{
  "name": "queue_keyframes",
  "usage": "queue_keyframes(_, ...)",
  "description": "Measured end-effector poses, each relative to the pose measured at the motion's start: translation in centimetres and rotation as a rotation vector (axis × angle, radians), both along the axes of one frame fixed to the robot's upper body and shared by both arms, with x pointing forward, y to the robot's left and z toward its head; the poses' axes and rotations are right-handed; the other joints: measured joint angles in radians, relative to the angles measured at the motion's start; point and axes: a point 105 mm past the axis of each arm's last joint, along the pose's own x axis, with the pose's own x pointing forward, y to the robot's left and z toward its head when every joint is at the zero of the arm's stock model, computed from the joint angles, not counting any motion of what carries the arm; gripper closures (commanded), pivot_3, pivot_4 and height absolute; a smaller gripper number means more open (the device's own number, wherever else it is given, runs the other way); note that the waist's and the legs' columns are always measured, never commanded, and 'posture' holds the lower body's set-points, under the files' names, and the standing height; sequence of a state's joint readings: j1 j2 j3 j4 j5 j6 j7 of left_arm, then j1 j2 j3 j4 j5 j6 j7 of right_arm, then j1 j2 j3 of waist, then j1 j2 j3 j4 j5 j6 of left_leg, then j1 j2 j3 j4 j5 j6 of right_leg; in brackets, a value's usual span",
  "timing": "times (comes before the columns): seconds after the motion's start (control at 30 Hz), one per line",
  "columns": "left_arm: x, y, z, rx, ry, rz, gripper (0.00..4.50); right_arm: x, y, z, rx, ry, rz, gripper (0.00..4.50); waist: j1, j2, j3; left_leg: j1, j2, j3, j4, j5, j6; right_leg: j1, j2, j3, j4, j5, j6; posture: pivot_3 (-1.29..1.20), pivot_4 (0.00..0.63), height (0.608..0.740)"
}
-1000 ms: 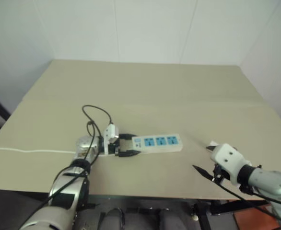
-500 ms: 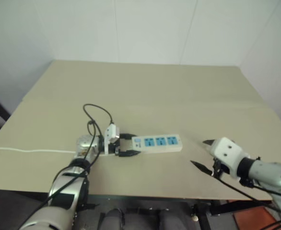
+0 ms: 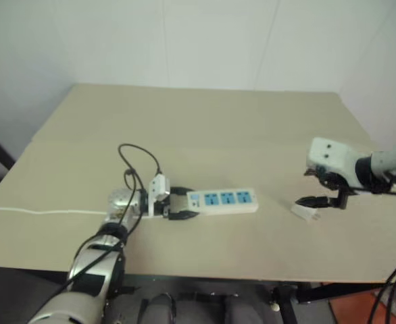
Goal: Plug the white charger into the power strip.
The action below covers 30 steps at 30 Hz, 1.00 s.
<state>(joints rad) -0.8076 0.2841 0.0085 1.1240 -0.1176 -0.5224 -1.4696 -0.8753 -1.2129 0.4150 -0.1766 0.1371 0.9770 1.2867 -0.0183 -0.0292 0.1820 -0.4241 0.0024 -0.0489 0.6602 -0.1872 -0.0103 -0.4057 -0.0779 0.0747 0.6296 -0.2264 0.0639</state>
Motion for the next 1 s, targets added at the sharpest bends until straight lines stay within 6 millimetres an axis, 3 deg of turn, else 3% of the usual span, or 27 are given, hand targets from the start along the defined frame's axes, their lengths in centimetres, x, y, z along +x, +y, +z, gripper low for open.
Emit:
queue_keyframes(0.17,-0.1,-0.5,0.1,0.007,-0.01,-0.02,1.26,1.7,1.1,-1.4,-0.031,0.144,-0.043,0.0,0.005,0.0,0.0,-0.002,0.0,-0.001,0.0,0.0,0.0,-0.001,0.0,-0.002,0.001,0.0,-0.001,0.0,0.15,0.74)
queue_keyframes(0.3,-0.1,-0.6,0.1,0.008,-0.015,-0.025,1.26,2.3,0.7,-3.8,-0.1,0.223,-0.094,0.0,0.007,0.001,0.0,-0.003,-0.001,-0.002,0.0,0.0,0.0,-0.003,-0.001,-0.002,0.002,0.001,-0.001,0.0,0.15,0.74)
queue_keyframes(0.57,-0.1,-0.6,0.2,0.008,-0.017,-0.025,1.26,2.9,0.0,-6.1,-0.139,0.271,-0.177,0.0,0.006,0.001,0.0,-0.005,-0.001,-0.002,0.0,0.0,0.0,-0.005,-0.001,-0.002,0.003,0.001,-0.002,0.0,0.15,0.74)
queue_keyframes(1.0,-0.4,-1.1,0.1,-0.003,-0.021,-0.031,1.26,3.4,-1.1,-7.7,-0.152,0.299,-0.264,0.0,0.006,0.001,0.0,-0.005,-0.002,-0.003,0.0,0.0,0.0,-0.005,-0.001,-0.003,0.004,0.001,-0.002,0.0,0.15,0.74)
